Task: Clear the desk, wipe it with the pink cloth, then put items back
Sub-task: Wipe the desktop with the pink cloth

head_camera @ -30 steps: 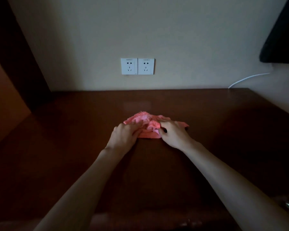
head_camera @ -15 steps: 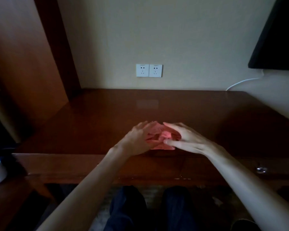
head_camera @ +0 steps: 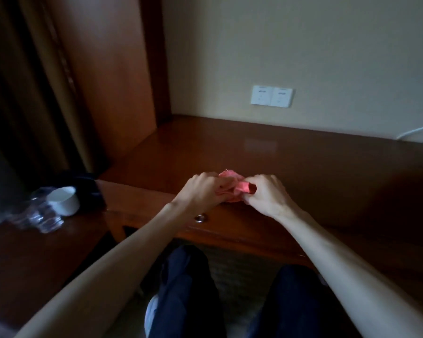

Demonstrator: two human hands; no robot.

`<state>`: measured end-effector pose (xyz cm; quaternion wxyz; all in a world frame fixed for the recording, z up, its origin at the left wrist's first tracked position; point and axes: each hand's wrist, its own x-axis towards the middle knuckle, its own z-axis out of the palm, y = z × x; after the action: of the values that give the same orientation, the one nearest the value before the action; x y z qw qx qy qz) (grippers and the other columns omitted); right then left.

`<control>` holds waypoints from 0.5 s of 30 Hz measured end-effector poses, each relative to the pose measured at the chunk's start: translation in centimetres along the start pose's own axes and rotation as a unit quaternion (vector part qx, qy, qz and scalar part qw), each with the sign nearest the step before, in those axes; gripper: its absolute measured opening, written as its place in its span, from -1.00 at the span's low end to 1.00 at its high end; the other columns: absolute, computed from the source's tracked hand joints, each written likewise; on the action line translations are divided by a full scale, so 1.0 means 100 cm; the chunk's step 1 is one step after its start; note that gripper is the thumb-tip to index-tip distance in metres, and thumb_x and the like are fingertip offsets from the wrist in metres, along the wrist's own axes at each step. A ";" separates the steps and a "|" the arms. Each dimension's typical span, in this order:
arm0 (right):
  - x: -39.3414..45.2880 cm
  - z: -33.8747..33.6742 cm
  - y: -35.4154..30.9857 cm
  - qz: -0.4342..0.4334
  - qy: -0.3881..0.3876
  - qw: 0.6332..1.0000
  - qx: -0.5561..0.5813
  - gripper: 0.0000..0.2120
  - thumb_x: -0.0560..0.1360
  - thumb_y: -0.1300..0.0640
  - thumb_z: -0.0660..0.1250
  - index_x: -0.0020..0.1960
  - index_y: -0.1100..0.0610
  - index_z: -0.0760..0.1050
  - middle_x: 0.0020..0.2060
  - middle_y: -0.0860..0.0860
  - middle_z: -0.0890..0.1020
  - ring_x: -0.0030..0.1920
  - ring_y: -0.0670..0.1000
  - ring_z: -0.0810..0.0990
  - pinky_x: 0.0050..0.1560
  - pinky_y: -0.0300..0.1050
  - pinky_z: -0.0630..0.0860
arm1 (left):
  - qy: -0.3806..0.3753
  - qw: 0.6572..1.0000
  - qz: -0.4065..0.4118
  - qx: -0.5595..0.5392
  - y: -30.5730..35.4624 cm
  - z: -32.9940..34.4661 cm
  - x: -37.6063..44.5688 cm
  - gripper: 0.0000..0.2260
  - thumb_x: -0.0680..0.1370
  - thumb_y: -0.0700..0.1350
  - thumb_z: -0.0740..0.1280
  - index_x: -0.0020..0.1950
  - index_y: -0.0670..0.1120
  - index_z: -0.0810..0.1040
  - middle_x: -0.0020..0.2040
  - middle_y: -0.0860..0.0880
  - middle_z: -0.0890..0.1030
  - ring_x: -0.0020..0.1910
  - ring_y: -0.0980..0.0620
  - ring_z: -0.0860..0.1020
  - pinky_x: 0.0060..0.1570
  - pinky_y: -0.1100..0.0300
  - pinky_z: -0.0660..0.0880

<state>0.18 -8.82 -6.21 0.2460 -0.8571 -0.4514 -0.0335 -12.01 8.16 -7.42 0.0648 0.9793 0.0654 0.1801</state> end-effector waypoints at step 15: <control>0.053 0.304 -0.373 -0.324 -0.100 0.913 0.228 -0.78 0.41 0.12 0.55 0.04 -0.08 0.71 -0.07 -0.07 0.73 -0.11 -0.03 0.64 -0.02 -0.32 0.45 | 0.115 0.935 -0.336 0.024 -0.271 -0.095 -0.363 -0.55 0.49 0.38 0.36 0.33 0.28 0.55 0.10 0.18 0.63 0.02 0.19 0.61 -0.02 0.15 0.59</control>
<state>-31.16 26.45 -16.77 0.3638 -0.5837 -0.7217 0.0785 -51.97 30.32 -15.19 0.0902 0.8743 0.4014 0.2575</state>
